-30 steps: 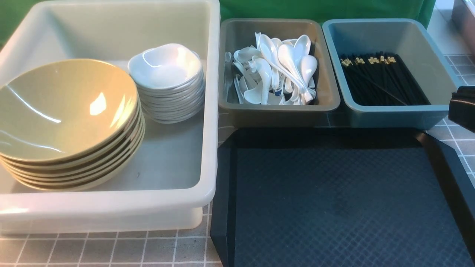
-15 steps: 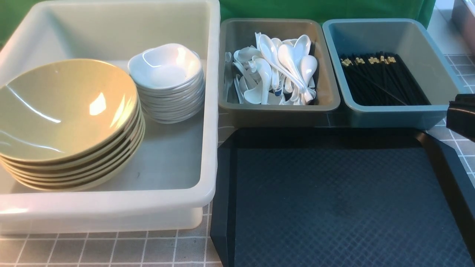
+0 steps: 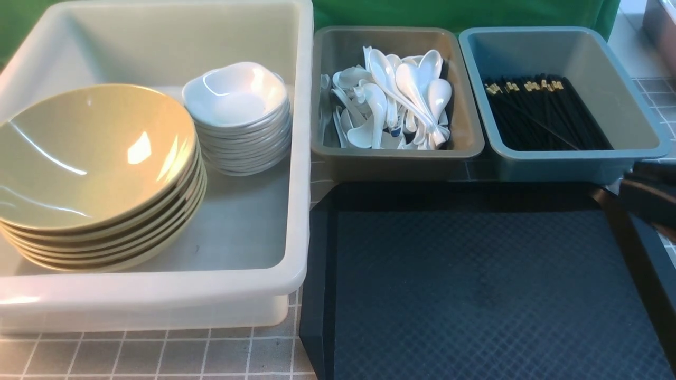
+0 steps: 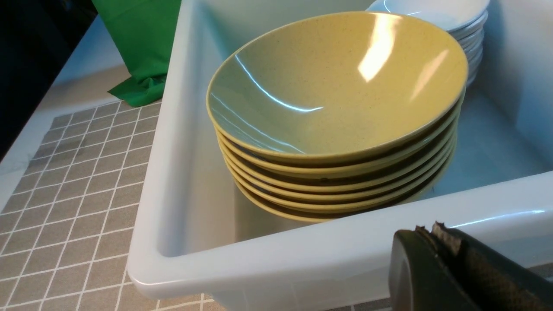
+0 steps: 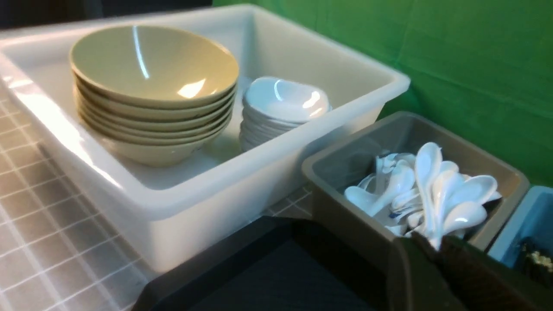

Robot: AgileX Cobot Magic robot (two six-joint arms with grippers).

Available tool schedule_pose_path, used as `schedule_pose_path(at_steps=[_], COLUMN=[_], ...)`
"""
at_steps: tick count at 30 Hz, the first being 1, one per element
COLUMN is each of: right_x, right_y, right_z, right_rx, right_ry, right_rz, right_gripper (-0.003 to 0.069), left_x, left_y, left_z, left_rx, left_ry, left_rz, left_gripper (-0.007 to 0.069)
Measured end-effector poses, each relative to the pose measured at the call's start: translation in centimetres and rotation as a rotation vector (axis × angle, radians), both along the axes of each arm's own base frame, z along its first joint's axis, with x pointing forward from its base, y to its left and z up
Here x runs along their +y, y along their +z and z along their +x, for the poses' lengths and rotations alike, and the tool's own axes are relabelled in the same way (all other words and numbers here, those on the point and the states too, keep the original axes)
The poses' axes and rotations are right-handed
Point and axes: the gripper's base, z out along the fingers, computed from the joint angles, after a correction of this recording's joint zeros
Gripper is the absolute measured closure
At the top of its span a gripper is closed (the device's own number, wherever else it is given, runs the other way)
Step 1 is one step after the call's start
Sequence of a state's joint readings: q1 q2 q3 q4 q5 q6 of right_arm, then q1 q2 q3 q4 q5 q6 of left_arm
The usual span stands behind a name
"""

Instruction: On grey table put chopsticks spoon bowls plates into blue grey white boxes.

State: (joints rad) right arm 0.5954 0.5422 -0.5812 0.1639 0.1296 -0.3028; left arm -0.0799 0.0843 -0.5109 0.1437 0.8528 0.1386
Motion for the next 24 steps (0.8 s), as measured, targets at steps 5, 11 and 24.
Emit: schedule_pose_path(at_steps=[5,11,24], right_x=[-2.0,-5.5,-7.1], right_y=[-4.3,-11.3,-16.7], right_z=[-0.5,-2.2,-4.0], right_rx=[-0.052,-0.001,0.213], right_ry=[-0.150,-0.477,-0.716], right_rz=[0.092,0.121,0.123], right_gripper=[0.0659,0.0660,0.0661], left_x=[-0.1,-0.1,-0.1], left_y=[0.0,0.0,-0.1], left_z=[0.0,0.0,0.0], left_rx=[0.002,0.003,0.004], left_ry=[-0.008,-0.010,-0.010], left_rz=[-0.014,-0.017,-0.018], left_gripper=[0.0634,0.0634,0.0634])
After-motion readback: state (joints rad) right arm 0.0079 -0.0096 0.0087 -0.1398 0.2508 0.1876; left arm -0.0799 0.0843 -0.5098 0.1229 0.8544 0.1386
